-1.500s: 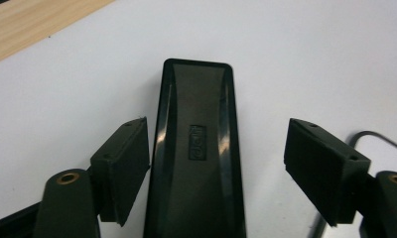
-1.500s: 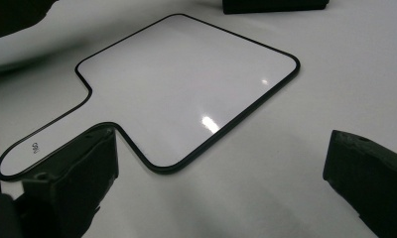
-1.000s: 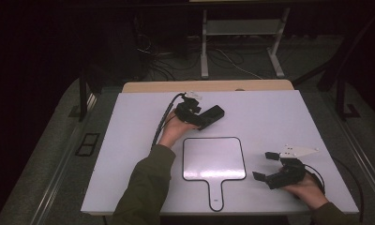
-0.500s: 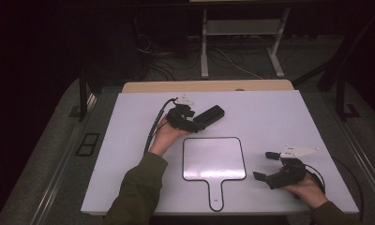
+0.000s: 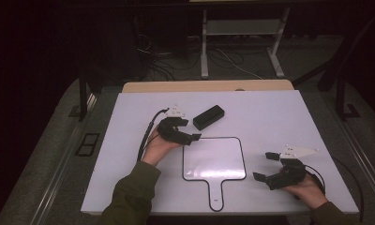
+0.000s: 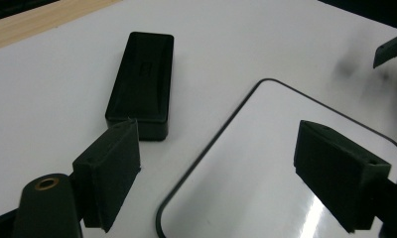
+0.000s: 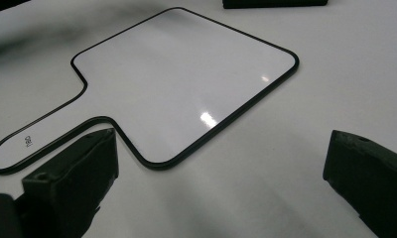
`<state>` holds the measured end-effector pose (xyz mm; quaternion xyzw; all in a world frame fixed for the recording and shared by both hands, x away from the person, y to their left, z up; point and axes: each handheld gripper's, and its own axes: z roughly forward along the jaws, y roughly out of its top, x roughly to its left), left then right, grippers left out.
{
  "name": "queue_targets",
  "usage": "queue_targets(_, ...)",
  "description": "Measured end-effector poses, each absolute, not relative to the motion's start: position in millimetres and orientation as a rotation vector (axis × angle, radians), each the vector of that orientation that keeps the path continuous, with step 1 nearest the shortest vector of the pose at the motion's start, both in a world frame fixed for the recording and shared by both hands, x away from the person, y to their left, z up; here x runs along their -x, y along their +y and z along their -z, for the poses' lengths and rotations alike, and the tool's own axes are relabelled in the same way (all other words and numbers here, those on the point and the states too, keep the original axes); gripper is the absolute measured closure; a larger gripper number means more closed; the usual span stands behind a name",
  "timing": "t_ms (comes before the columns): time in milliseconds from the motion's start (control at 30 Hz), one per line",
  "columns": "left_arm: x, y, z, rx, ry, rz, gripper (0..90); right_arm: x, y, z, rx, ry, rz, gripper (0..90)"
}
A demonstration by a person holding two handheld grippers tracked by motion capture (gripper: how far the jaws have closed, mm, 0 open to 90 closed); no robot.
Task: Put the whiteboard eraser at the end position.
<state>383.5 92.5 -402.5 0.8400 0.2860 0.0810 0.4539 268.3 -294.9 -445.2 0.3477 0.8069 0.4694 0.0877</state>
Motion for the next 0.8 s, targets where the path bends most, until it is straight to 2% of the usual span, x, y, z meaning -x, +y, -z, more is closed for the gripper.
queue_targets(800, -327.9, 113.7, 407.1, -2.053, 0.64, -0.241, 8.2, -266.0, -294.0, 444.8, -1.034, 2.401, -1.391, 0.0)
